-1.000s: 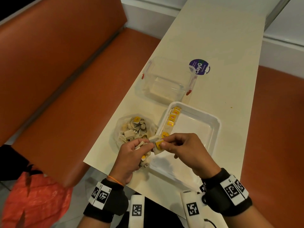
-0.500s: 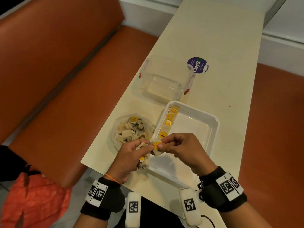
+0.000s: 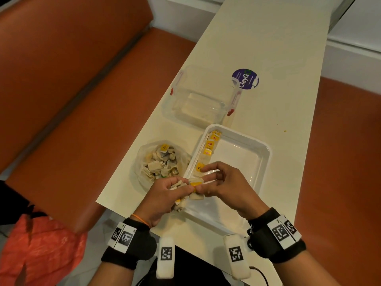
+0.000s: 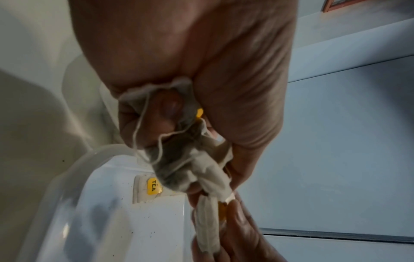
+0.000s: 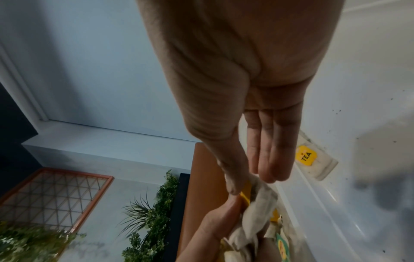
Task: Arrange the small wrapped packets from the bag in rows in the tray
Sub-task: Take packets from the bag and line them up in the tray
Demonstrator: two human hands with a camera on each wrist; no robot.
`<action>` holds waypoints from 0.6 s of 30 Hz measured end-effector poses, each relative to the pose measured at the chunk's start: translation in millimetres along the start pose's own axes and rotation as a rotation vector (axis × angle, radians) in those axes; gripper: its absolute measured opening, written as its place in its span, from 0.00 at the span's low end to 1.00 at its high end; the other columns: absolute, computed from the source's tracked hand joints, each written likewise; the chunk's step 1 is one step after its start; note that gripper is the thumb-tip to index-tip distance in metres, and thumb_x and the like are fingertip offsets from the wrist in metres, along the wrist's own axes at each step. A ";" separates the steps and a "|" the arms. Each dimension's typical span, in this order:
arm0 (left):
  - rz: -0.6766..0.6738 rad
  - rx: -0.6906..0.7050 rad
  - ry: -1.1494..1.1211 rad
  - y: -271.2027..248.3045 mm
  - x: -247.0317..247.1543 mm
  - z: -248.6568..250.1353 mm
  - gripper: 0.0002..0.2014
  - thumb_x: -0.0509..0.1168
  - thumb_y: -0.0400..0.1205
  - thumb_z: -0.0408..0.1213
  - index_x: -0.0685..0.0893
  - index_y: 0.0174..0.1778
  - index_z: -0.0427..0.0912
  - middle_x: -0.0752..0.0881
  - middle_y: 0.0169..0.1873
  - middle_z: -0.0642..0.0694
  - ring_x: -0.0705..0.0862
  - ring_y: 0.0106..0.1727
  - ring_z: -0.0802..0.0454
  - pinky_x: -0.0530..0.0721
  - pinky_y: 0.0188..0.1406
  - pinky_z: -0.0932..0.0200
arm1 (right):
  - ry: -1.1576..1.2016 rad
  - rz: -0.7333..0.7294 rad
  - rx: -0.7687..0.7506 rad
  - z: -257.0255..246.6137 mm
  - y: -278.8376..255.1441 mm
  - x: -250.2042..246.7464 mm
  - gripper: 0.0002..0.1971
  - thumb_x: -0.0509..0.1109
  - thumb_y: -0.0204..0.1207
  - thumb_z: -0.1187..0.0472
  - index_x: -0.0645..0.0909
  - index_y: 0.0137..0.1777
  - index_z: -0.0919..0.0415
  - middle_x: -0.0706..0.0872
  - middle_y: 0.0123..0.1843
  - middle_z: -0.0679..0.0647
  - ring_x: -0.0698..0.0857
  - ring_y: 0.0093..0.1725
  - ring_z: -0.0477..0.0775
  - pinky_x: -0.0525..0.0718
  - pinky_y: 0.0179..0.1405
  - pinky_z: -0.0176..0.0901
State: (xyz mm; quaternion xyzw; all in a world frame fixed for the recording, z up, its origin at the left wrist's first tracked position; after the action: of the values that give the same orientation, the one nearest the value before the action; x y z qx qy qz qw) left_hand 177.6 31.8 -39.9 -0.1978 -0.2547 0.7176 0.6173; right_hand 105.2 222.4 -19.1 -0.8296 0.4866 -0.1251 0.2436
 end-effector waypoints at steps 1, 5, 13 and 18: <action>-0.004 0.004 0.012 0.6 -0.4 0.0 0.01 0.78 0.81 0.35 0.94 0.46 0.45 0.86 0.30 0.47 0.79 0.25 0.56 0.72 0.20 0.65 | -0.019 -0.023 -0.024 1.5 1.4 -0.8 0.27 0.88 0.68 0.67 0.87 0.66 0.50 0.93 0.55 0.56 0.95 0.48 0.58 0.94 0.54 0.54; -0.040 0.027 0.068 2.3 -1.1 -1.2 0.05 0.78 0.81 0.35 0.93 0.50 0.40 0.86 0.29 0.48 0.79 0.25 0.57 0.75 0.22 0.63 | -0.089 -0.088 -0.074 9.7 6.4 -0.1 0.21 0.86 0.72 0.66 0.91 0.63 0.49 0.95 0.53 0.55 0.95 0.49 0.58 0.93 0.59 0.53; 0.167 0.011 0.159 10.2 -12.6 -12.9 0.01 0.79 0.79 0.37 0.97 0.44 0.46 0.96 0.43 0.48 0.86 0.34 0.58 0.81 0.27 0.61 | -0.070 0.140 0.032 52.3 32.4 1.1 0.11 0.88 0.69 0.63 0.95 0.50 0.53 0.95 0.42 0.55 0.94 0.47 0.63 0.93 0.56 0.56; 0.219 -0.059 0.074 3.9 -26.1 -18.9 0.06 0.77 0.80 0.40 0.95 0.41 0.43 0.94 0.44 0.40 0.80 0.30 0.53 0.72 0.24 0.62 | 0.056 0.252 0.092 68.5 59.9 10.4 0.11 0.88 0.68 0.67 0.94 0.50 0.61 0.95 0.39 0.56 0.92 0.41 0.53 0.93 0.49 0.44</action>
State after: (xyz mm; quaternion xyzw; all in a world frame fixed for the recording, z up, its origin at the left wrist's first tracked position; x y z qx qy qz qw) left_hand 190.0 7.9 -58.1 -0.2688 -0.2294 0.7651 0.5383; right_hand 96.1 208.3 -109.1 -0.7459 0.5873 -0.1389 0.2818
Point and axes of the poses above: each hand's wrist, its own y-axis towards the middle knuckle, its own x-axis out of the palm, z = x × y, the point moved 2 cm from there along y, towards the middle knuckle
